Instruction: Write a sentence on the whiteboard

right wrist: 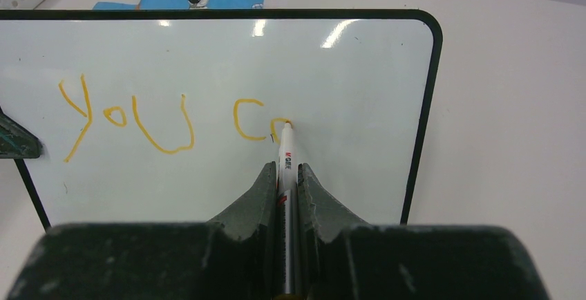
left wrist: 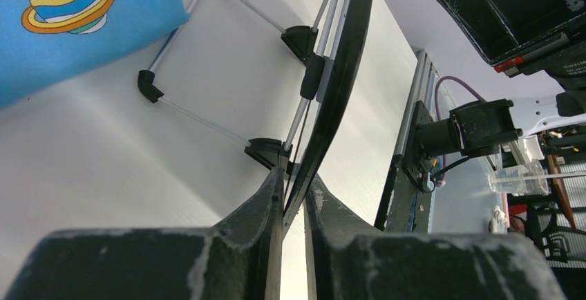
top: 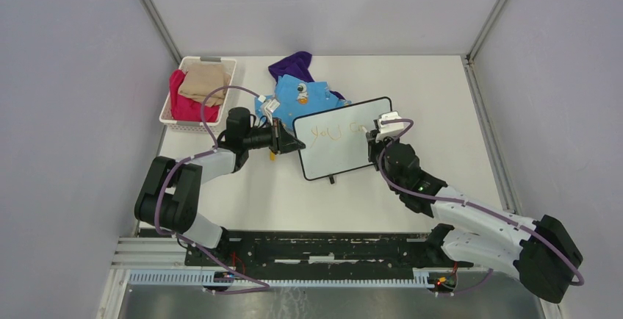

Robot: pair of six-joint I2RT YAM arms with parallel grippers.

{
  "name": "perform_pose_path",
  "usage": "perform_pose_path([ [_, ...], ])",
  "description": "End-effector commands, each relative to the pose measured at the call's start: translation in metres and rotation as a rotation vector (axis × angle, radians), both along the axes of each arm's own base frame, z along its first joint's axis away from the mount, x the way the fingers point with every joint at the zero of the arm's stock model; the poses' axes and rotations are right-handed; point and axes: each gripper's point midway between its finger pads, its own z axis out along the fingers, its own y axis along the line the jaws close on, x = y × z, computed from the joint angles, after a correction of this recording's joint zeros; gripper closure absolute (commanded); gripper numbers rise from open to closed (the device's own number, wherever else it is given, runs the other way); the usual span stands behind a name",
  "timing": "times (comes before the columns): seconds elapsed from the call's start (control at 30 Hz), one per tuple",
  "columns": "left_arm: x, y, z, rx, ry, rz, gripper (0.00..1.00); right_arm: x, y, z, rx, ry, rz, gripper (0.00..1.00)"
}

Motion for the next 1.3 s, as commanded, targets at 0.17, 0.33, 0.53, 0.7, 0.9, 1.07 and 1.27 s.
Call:
perform_pose_path([
  [0.17,0.0,-0.002,-0.007,0.031,0.016,-0.006,0.98,0.002,-0.005,0.006,0.025,-0.018,-0.025,1.0],
  [0.33,-0.001,-0.002,-0.007,0.034,0.017,-0.008,0.98,-0.003,-0.009,-0.006,0.02,0.002,-0.026,1.0],
  [0.53,-0.001,-0.002,-0.008,0.037,0.016,-0.006,0.98,-0.006,-0.015,-0.007,0.018,0.0,-0.042,1.0],
  [0.7,-0.001,-0.002,-0.008,0.038,0.016,-0.009,0.98,-0.006,-0.018,0.014,0.061,-0.049,-0.05,1.0],
  [0.9,-0.001,-0.002,-0.008,0.04,0.016,-0.008,0.98,0.001,-0.014,0.038,0.071,-0.088,-0.048,1.0],
  [1.07,-0.002,-0.002,-0.007,0.046,0.011,-0.009,0.98,0.006,-0.009,0.043,0.073,-0.093,-0.041,1.0],
  [1.27,-0.002,-0.003,-0.009,0.052,0.014,-0.012,0.98,0.009,-0.006,0.043,0.074,-0.09,-0.035,1.0],
])
